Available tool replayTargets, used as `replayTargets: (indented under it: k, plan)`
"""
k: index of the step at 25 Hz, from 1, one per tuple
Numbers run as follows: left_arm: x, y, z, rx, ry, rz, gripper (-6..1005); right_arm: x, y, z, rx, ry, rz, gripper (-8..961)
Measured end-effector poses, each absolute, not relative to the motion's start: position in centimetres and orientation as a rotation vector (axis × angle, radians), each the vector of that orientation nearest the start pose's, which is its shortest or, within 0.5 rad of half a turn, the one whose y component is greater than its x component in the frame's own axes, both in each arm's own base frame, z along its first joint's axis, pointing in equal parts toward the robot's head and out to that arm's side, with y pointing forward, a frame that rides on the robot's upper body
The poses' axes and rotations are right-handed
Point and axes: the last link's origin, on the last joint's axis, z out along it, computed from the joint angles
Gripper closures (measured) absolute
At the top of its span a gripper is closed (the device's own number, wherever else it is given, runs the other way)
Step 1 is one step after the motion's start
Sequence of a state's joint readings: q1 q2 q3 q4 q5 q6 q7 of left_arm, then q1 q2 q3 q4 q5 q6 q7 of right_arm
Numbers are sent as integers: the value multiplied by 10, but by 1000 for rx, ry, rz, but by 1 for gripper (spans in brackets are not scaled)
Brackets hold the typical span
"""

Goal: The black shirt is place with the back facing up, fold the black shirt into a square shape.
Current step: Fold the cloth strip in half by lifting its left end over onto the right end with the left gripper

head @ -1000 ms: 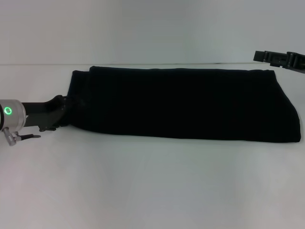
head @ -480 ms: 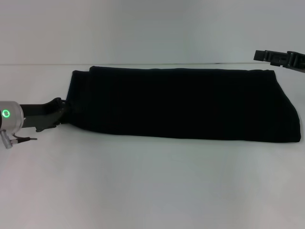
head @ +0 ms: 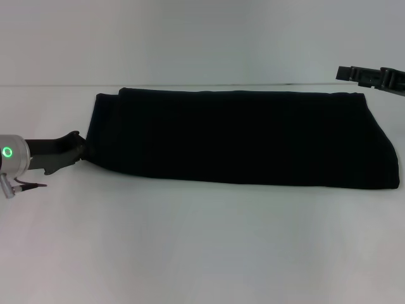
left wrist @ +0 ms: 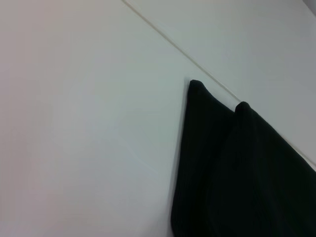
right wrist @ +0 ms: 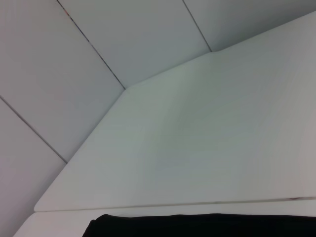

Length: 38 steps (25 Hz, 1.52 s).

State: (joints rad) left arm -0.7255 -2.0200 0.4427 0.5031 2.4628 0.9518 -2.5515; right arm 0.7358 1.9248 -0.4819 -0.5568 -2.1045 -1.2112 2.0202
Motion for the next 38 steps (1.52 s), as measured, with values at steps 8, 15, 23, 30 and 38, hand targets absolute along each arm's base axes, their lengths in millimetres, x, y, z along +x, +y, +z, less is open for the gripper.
replayTargets:
  k: [8,15,23,30,38]
  plan:
    - [-326,407,23,-1673,-1873,-484,900,267,431,76,-2145,1314,728,89]
    - [-349,383,46,-1659,-1846,-491,947,266,434,66,-2104,1331,745,88]
    - [-395,337,118,-1477,-1809,-547,948,261,438,63,-2065,1340,805,88]
    - [-313,362,129,-1843,-1731,-952,948,274,433,70,-2008,1323,830,89]
    - [-148,417,-10,-2441,-1682,-1040,947,304,411,93,-1981,1303,827,88]
